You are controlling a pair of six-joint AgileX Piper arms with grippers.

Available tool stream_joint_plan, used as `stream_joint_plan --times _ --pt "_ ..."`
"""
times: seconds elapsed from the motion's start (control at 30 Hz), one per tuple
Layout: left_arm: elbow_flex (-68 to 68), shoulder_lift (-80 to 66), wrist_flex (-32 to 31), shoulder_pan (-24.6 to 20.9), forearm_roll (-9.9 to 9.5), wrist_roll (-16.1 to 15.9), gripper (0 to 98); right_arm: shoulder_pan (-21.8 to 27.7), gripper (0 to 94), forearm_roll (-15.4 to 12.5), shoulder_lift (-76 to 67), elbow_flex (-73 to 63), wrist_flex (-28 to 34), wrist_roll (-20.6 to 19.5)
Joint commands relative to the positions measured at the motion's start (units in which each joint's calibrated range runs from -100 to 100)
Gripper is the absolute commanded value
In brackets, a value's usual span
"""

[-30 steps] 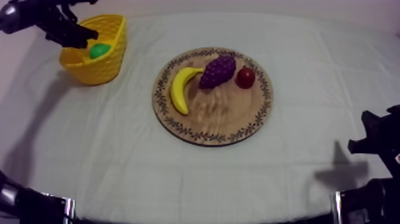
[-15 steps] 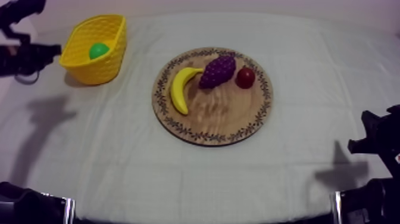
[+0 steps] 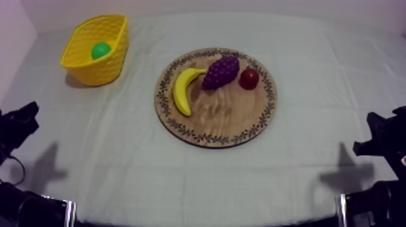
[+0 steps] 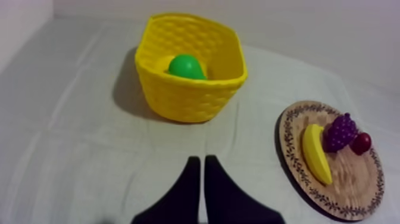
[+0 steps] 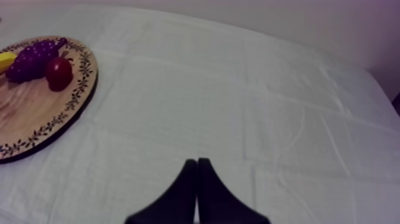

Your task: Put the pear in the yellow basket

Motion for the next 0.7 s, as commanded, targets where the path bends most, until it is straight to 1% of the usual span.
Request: stream_joint_plan --times 0.0,0.07,0.1,0.13,0.2,0.23,0.3,0.43,0.5,0.67 --pt "4.5 -11.0 -1.3 -0.6 1.53 -2.3 0.1 0.0 0.3 0.0 0.0 0.0 0.0 0.0" --pt "8.2 -11.5 -4.7 -1.0 3.76 -6.2 0.0 0.0 0.3 0.0 0.0 0.0 0.0 0.0" --pt "9.6 -11.6 -6.7 -1.2 5.64 -9.0 0.0 0.0 0.3 0.0 0.0 0.0 0.0 0.0" --pt "10.6 -11.8 -7.9 -1.3 6.87 -10.9 0.0 0.0 0.3 0.0 0.0 0.0 0.0 0.0" --pt "11.9 -11.9 -8.3 -1.5 8.33 -12.8 0.0 0.0 0.3 0.0 0.0 0.0 0.0 0.0" --pt "12.2 -11.9 -8.0 -1.6 8.76 -12.9 0.0 0.0 0.3 0.0 0.0 0.0 0.0 0.0" --pt "12.6 -12.0 -7.7 -1.8 9.28 -11.9 0.0 0.0 0.3 0.0 0.0 0.0 0.0 0.0" --pt "12.9 -12.0 -7.4 -1.9 9.66 -8.3 0.0 0.0 0.3 0.0 0.0 0.0 0.0 0.0" --pt "13.0 -12.0 -7.4 -2.0 9.72 -7.1 0.0 0.0 0.3 0.0 0.0 0.0 0.0 0.0" --pt "13.0 -12.0 -7.3 -3.1 9.77 -6.2 0.0 0.0 0.3 0.0 0.0 0.0 0.0 0.0"
